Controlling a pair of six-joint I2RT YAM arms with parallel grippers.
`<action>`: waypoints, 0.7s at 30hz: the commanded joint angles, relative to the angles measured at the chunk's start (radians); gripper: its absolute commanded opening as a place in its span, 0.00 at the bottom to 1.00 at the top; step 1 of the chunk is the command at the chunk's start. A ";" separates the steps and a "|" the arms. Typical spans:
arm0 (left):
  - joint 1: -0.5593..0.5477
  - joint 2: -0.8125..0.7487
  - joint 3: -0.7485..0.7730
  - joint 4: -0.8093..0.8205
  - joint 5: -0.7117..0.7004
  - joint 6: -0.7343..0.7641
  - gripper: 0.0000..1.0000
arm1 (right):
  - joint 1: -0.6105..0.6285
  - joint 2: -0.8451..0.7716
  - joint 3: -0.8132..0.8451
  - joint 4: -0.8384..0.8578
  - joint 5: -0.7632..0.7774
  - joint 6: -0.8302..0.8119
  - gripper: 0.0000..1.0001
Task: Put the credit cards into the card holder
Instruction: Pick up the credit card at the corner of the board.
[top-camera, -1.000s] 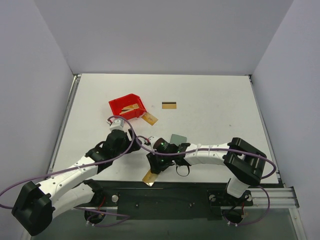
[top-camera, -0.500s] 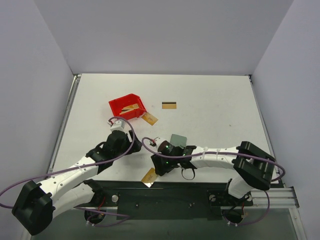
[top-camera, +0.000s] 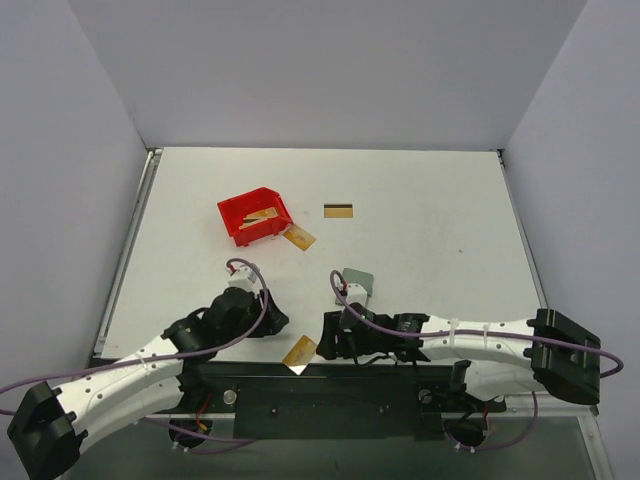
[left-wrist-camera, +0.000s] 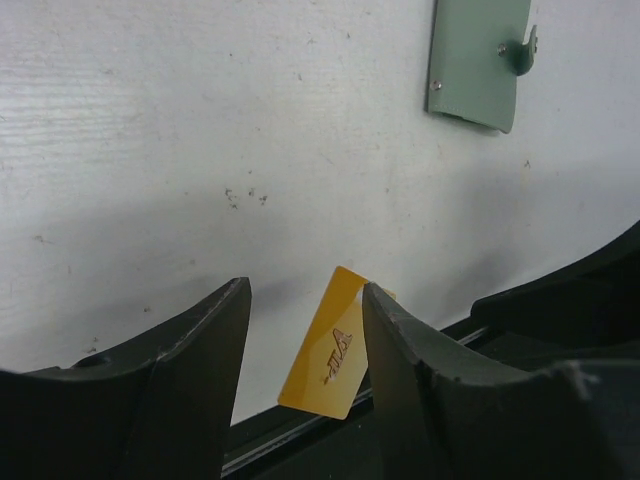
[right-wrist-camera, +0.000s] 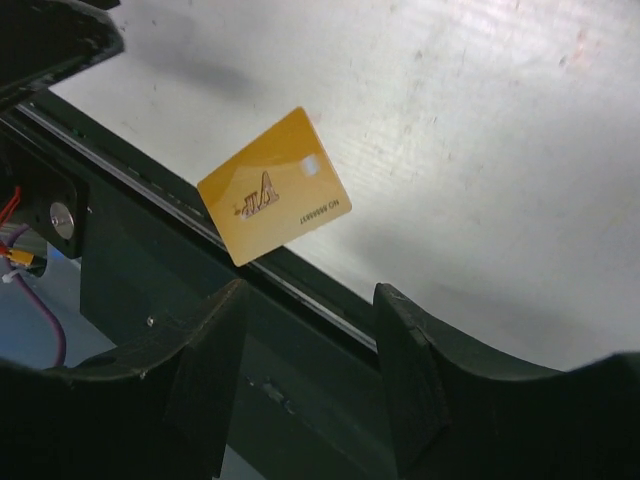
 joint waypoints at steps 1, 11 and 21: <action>-0.034 -0.092 -0.022 -0.050 0.010 -0.063 0.57 | 0.056 -0.002 -0.034 0.059 0.066 0.193 0.48; -0.087 -0.098 -0.048 -0.124 0.015 -0.114 0.36 | 0.101 0.110 -0.056 0.204 0.063 0.302 0.47; -0.100 -0.028 -0.106 -0.021 0.064 -0.120 0.24 | 0.095 0.200 -0.083 0.279 0.050 0.366 0.47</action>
